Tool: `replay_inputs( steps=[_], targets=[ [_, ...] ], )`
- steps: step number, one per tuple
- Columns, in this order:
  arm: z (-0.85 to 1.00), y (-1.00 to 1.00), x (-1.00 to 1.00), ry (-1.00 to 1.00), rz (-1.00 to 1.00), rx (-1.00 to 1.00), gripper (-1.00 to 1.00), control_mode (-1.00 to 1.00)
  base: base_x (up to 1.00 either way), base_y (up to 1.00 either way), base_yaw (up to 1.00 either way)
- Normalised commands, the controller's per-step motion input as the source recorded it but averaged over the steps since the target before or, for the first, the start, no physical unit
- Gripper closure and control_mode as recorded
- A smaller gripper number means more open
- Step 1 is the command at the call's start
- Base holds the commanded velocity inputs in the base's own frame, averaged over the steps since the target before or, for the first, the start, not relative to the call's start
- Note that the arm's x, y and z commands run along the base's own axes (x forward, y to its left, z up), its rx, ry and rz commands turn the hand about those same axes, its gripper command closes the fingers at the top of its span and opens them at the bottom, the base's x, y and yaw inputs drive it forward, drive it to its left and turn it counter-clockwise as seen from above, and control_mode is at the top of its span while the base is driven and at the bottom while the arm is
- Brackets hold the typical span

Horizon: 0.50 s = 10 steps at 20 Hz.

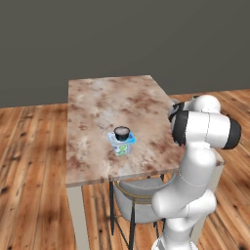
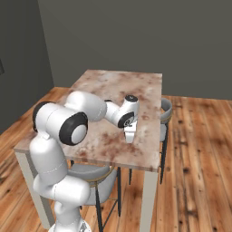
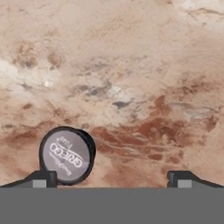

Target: Stack the yogurt containers by placing the smaller containers on top of the larger containers.

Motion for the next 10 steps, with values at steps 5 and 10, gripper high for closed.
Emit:
replay_inputs(
  steps=[5, 10],
  targets=[
    [-0.01, 0.00, 0.18, 0.00, 0.02, 0.00, -1.00, -1.00, 0.00, 0.00, 0.00],
    [-0.08, 0.00, 0.11, 0.00, 0.02, 0.00, -1.00, -1.00, 0.00, 0.00, 0.00]
  ],
)
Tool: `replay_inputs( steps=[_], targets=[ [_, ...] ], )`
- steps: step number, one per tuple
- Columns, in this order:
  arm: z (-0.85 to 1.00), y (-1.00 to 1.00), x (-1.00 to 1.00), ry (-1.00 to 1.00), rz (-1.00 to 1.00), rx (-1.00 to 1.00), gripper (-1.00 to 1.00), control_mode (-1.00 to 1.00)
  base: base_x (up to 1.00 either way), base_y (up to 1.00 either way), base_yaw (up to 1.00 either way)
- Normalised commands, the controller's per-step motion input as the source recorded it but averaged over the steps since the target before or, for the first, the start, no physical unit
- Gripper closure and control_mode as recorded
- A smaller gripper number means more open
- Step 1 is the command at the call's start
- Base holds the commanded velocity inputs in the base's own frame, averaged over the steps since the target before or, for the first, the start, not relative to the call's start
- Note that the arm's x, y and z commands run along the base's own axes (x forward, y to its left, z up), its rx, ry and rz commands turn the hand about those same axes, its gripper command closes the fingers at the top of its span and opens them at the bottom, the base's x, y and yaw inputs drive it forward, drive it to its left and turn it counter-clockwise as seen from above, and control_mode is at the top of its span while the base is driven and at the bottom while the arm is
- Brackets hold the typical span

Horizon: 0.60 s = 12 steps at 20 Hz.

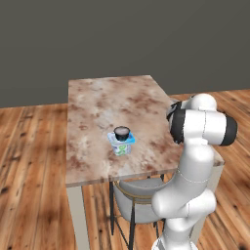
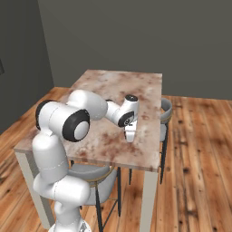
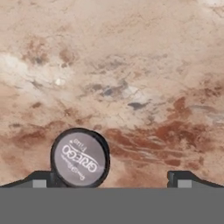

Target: Stack the yogurt containers by placing the smaller containers on top of the larger containers.

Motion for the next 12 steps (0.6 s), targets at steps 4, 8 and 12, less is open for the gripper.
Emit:
replay_inputs(
  steps=[4, 8, 12],
  targets=[
    [-0.17, 0.00, 0.01, 0.00, 0.01, 0.00, -1.00, -1.00, 0.00, 0.00, 0.00],
    [-0.12, 0.00, 0.07, 0.00, 0.01, 0.00, -1.00, -1.00, 0.00, 0.00, 0.00],
    [-0.11, 0.00, 0.18, 0.00, 0.02, 0.00, -1.00, -1.00, 0.00, 0.00, 0.00]
  ],
)
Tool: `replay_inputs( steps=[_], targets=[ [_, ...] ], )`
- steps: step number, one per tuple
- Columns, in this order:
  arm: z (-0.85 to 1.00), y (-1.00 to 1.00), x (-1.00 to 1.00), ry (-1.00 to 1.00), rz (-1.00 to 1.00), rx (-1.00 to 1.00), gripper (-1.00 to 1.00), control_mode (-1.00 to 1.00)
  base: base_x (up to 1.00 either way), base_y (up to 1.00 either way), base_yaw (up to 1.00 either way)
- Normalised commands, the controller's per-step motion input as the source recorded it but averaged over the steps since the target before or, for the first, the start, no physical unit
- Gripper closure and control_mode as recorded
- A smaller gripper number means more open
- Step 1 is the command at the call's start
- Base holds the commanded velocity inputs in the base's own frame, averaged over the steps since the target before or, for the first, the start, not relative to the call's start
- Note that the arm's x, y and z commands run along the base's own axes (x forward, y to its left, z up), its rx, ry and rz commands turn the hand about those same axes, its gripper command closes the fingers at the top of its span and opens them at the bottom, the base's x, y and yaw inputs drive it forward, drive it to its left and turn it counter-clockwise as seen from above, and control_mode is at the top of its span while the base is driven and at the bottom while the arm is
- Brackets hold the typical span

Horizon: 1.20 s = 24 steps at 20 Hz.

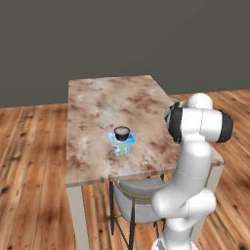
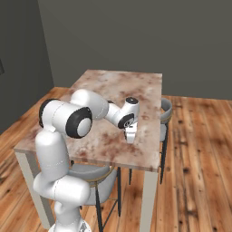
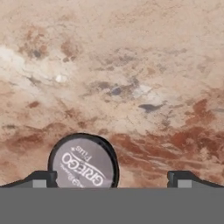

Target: Stack the yogurt containers by placing the smaller containers on top of the larger containers.

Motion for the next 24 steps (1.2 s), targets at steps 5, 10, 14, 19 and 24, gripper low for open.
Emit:
replay_inputs(
  steps=[5, 10, 14, 19, 24],
  targets=[
    [-0.09, 0.00, 0.15, 0.00, 0.02, 0.00, -1.00, -1.00, 0.00, 0.00, 0.00],
    [-0.11, 0.00, 0.14, 0.00, 0.01, 0.00, -1.00, -1.00, 0.00, 0.00, 0.00],
    [-0.07, 0.00, 0.11, 0.00, 0.01, 0.00, -1.00, -1.00, 0.00, 0.00, 0.00],
    [-0.08, 0.00, 0.09, 0.00, 0.01, 0.00, -1.00, -1.00, 0.00, 0.00, 0.00],
    [-0.11, 0.00, 0.03, 0.00, 0.00, -0.02, -1.00, -1.00, 0.00, 0.00, 0.00]
  ],
)
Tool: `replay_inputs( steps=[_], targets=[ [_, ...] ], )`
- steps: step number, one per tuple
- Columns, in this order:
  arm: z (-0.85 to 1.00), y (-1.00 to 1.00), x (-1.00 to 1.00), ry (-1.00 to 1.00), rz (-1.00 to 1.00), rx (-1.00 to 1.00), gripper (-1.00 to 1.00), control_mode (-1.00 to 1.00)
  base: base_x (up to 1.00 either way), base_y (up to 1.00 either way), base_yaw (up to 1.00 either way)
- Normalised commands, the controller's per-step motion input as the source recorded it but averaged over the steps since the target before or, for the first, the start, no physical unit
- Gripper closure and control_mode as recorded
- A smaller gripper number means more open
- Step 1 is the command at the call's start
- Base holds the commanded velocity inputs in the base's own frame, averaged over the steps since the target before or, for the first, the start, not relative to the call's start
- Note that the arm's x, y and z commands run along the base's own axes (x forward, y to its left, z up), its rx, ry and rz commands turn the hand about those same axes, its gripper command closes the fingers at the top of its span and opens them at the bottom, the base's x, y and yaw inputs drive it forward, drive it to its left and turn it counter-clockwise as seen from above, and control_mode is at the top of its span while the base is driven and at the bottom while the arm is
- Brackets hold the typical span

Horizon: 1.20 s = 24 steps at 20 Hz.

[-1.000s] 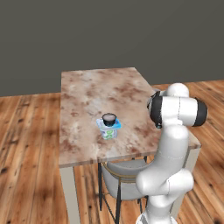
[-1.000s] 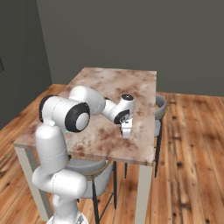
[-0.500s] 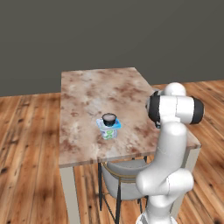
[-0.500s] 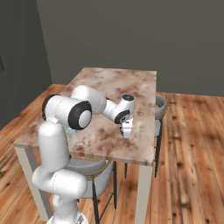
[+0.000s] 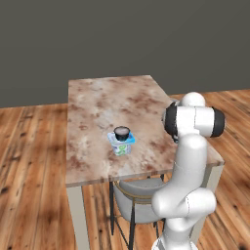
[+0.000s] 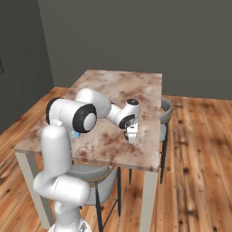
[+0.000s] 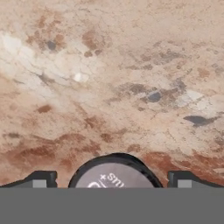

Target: Stack the yogurt containers by placing the smaller containers on top of the larger containers.

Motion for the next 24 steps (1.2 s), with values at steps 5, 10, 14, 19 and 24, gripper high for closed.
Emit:
replay_inputs(
  steps=[5, 10, 14, 19, 24],
  targets=[
    [-0.12, 0.00, 0.04, 0.00, 0.00, -0.02, -1.00, -1.00, 0.00, 0.00, 0.00],
    [-0.13, 0.01, 0.05, 0.00, 0.00, -0.03, -1.00, -1.00, 0.00, 0.00, 0.00],
    [-0.12, 0.00, 0.01, 0.00, 0.00, -0.03, -1.00, -1.00, 0.00, 0.00, 0.00],
    [-0.12, 0.01, 0.01, 0.00, 0.00, -0.03, 1.00, -1.00, 0.00, 0.00, 0.00],
    [-0.10, 0.05, 0.05, 0.00, 0.00, -0.03, 1.00, -1.00, 0.00, 0.00, 0.00]
  ],
)
